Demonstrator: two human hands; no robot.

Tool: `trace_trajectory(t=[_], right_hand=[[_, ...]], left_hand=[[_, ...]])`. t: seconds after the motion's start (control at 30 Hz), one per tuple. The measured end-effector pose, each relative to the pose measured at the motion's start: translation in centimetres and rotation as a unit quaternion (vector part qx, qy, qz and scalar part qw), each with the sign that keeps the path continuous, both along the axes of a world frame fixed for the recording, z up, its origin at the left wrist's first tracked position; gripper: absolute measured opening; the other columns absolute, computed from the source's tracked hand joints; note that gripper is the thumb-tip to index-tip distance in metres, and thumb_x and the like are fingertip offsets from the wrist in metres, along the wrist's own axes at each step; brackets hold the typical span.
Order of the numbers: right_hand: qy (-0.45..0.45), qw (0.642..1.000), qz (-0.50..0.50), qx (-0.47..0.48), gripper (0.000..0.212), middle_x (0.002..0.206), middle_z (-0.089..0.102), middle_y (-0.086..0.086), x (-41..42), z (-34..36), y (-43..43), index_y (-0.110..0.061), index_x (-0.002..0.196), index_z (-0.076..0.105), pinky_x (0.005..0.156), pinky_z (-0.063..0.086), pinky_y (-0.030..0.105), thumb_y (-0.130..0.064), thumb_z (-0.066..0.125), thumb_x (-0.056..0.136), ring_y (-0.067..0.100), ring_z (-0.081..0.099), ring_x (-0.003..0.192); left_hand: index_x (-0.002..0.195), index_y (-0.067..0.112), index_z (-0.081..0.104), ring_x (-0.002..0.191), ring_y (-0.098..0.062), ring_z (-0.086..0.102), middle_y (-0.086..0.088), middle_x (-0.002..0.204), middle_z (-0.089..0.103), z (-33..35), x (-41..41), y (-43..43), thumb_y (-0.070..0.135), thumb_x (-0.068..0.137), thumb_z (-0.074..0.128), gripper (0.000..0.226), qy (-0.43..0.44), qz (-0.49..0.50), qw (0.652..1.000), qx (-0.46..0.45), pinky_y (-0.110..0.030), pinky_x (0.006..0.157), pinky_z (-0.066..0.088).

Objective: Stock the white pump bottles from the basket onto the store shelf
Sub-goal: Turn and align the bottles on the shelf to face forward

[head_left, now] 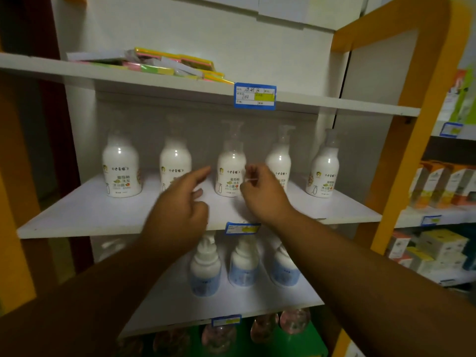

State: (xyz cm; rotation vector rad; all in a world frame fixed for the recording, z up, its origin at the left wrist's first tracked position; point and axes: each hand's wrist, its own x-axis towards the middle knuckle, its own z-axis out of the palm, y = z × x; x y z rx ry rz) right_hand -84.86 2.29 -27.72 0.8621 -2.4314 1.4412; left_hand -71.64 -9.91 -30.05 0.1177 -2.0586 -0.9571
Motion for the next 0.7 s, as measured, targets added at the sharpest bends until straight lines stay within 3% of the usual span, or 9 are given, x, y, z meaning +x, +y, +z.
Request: trace_trajectory(t=[0.1, 0.13, 0.2, 0.27, 0.37, 0.5, 0.57, 0.63, 0.7], right_hand=[[-0.002, 0.998, 0.028, 0.056, 0.055, 0.137, 0.059, 0.006, 0.1, -0.5, -0.4, -0.018, 0.140, 0.048, 0.104, 0.051, 0.046, -0.023, 0.055, 0.086, 0.025, 0.061, 0.121], [0.003, 0.997, 0.033, 0.065, 0.054, 0.131, 0.062, 0.006, -0.2, -0.6, -0.5, -0.020, 0.135, 0.049, 0.099, 0.053, 0.047, -0.026, 0.053, 0.082, 0.025, 0.064, 0.114], [0.008, 0.996, 0.034, 0.087, 0.050, 0.122, 0.066, 0.007, -0.6, -0.5, -0.5, -0.020, 0.128, 0.051, 0.091, 0.057, 0.045, -0.025, 0.052, 0.078, 0.025, 0.067, 0.103], [0.014, 0.993, 0.029, 0.113, 0.043, 0.118, 0.065, 0.008, -0.5, -0.2, -0.4, -0.020, 0.124, 0.052, 0.088, 0.057, 0.043, -0.021, 0.053, 0.081, 0.025, 0.067, 0.099], [0.002, 0.989, 0.031, 0.145, 0.041, 0.120, 0.064, 0.010, -0.2, -0.1, -0.4, -0.018, 0.124, 0.051, 0.087, 0.056, 0.040, -0.017, 0.055, 0.083, 0.028, 0.067, 0.102], [0.005, 0.987, 0.035, 0.155, 0.045, 0.126, 0.061, 0.011, -0.6, -0.2, -0.6, -0.017, 0.125, 0.049, 0.090, 0.058, 0.045, -0.022, 0.055, 0.080, 0.029, 0.066, 0.103], [0.008, 0.987, 0.039, 0.155, 0.050, 0.128, 0.060, 0.011, -0.7, -0.3, -0.7, -0.018, 0.127, 0.048, 0.091, 0.058, 0.046, -0.025, 0.055, 0.078, 0.029, 0.066, 0.104], [0.009, 0.987, 0.040, 0.155, 0.051, 0.130, 0.059, 0.011, -0.7, -0.3, -0.7, -0.017, 0.129, 0.048, 0.091, 0.057, 0.046, -0.024, 0.055, 0.079, 0.030, 0.066, 0.105], [0.009, 0.988, 0.035, 0.148, 0.046, 0.130, 0.060, 0.013, -0.7, -0.2, -0.8, -0.015, 0.128, 0.050, 0.092, 0.055, 0.042, -0.019, 0.055, 0.082, 0.031, 0.065, 0.107]], left_hand=[[0.152, 0.020, 0.030, 0.138, -0.021, 0.043, -0.004, 0.155, 0.039, 0.9, -2.9, 0.9, 0.007, 0.091, 0.052, 0.066, -0.063, 0.049, 0.996, 0.034, -0.036, 0.112, 0.036], [0.150, 0.015, 0.031, 0.132, -0.027, 0.048, -0.011, 0.149, 0.044, 1.3, -3.6, 0.7, 0.010, 0.091, 0.052, 0.063, -0.090, 0.079, 0.992, 0.045, -0.040, 0.109, 0.039], [0.133, 0.008, 0.040, 0.091, -0.023, 0.058, -0.019, 0.118, 0.057, 2.0, -4.1, 0.4, 0.013, 0.091, 0.053, 0.045, -0.145, 0.098, 0.982, 0.070, -0.038, 0.081, 0.048], [0.119, 0.010, 0.043, 0.073, -0.015, 0.049, -0.017, 0.105, 0.057, 2.2, -4.2, 0.7, 0.014, 0.090, 0.053, 0.031, -0.194, 0.092, 0.975, 0.049, -0.031, 0.067, 0.041], [0.137, 0.015, 0.039, 0.090, -0.018, 0.051, -0.005, 0.115, 0.055, 2.1, -4.2, 1.3, 0.013, 0.092, 0.051, 0.046, -0.244, 0.076, 0.967, -0.014, -0.031, 0.077, 0.044], [0.129, 0.024, 0.051, 0.099, -0.022, 0.064, -0.003, 0.121, 0.066, 2.1, -4.2, 1.6, 0.015, 0.086, 0.049, 0.044, -0.277, 0.025, 0.960, -0.026, -0.038, 0.088, 0.055], [0.109, 0.026, 0.058, 0.090, -0.021, 0.065, -0.003, 0.107, 0.067, 2.2, -4.6, 1.3, 0.013, 0.084, 0.049, 0.029, -0.268, 0.021, 0.963, 0.000, -0.039, 0.084, 0.056], [0.090, 0.022, 0.051, 0.076, -0.017, 0.057, -0.004, 0.092, 0.060, 2.8, -4.9, 1.5, 0.009, 0.089, 0.050, 0.014, -0.254, 0.033, 0.966, 0.035, -0.032, 0.067, 0.049], [0.104, 0.013, 0.054, 0.084, -0.022, 0.058, -0.012, 0.104, 0.062, 3.5, -5.4, 1.7, 0.009, 0.094, 0.051, 0.011, -0.268, 0.047, 0.961, 0.043, -0.028, 0.067, 0.042]])
